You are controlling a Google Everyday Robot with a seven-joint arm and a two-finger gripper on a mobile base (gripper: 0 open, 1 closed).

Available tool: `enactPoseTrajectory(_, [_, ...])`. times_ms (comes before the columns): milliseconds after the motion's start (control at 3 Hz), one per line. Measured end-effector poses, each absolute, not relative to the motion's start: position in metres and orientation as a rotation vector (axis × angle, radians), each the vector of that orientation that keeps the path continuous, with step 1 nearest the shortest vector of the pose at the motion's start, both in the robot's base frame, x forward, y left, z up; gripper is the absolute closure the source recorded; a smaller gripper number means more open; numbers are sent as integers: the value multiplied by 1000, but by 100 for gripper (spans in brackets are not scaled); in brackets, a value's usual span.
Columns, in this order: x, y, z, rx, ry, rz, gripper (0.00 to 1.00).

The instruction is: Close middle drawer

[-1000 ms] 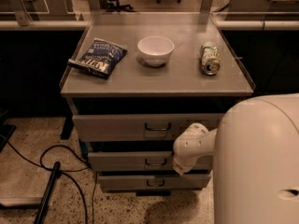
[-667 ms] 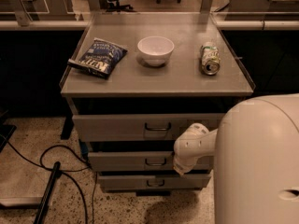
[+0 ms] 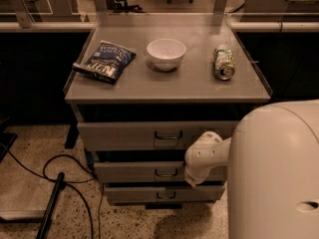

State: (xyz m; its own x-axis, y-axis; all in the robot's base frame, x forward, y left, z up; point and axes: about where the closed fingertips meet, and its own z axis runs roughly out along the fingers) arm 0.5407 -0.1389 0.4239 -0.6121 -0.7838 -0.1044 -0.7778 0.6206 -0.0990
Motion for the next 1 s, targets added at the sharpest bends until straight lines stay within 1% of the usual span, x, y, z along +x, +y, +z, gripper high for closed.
enactPoseTrajectory(333, [541,-139,424,-1310,2703,-66,12])
enactPoseTrajectory(667, [541,-139,424,-1310,2703,-66,0])
enactPoseTrajectory(1000, [541,-139,424,-1310,2703,-66,0])
